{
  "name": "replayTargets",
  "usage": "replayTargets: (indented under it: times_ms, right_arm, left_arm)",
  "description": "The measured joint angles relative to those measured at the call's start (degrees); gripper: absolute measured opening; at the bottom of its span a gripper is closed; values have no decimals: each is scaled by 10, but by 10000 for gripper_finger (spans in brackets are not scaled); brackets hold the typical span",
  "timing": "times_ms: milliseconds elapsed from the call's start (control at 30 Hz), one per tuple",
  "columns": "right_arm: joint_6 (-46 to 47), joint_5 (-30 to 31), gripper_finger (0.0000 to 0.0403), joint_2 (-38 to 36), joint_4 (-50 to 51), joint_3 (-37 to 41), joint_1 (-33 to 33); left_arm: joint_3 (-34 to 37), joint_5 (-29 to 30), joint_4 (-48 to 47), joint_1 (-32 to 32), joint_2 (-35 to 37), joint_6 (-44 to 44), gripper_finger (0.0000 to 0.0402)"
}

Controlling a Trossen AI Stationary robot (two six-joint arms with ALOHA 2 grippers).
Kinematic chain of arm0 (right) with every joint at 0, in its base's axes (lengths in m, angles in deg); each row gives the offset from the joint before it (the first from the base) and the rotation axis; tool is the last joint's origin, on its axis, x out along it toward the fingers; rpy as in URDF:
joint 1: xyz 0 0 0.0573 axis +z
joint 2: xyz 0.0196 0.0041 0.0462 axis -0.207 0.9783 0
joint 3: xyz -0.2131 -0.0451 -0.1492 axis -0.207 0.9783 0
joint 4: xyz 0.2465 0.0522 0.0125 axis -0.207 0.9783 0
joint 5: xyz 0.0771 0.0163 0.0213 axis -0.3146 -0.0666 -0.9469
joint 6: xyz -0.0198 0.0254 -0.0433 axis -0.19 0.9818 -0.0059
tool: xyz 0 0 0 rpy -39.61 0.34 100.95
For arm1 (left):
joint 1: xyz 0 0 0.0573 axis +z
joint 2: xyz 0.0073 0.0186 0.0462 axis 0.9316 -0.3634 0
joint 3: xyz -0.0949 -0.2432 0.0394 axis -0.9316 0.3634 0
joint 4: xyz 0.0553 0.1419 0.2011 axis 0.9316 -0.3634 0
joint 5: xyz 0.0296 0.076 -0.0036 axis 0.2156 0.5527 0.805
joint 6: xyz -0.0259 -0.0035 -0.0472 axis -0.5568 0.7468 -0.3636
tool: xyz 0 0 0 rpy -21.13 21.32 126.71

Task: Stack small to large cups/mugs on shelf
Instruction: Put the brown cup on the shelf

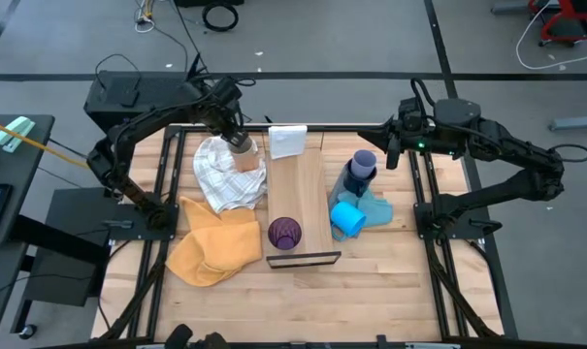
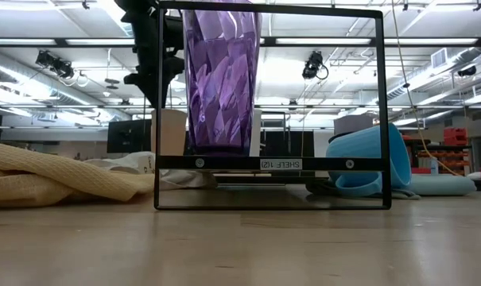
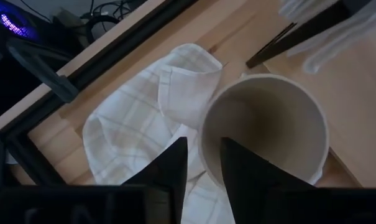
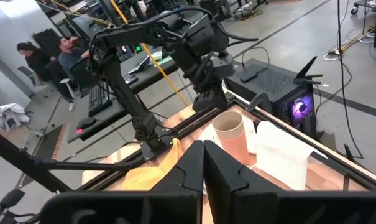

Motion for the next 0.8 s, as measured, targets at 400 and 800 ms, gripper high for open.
replayTargets:
  times_ms: [400,800]
  right_arm:
    - [0,0,15,0,0,0,0]
    - [4,0,15,0,-1,0,0]
  left_arm:
    - [0,-22,17,0,-2,10,138]
    - [0,-24,9,-2,-52,35,136]
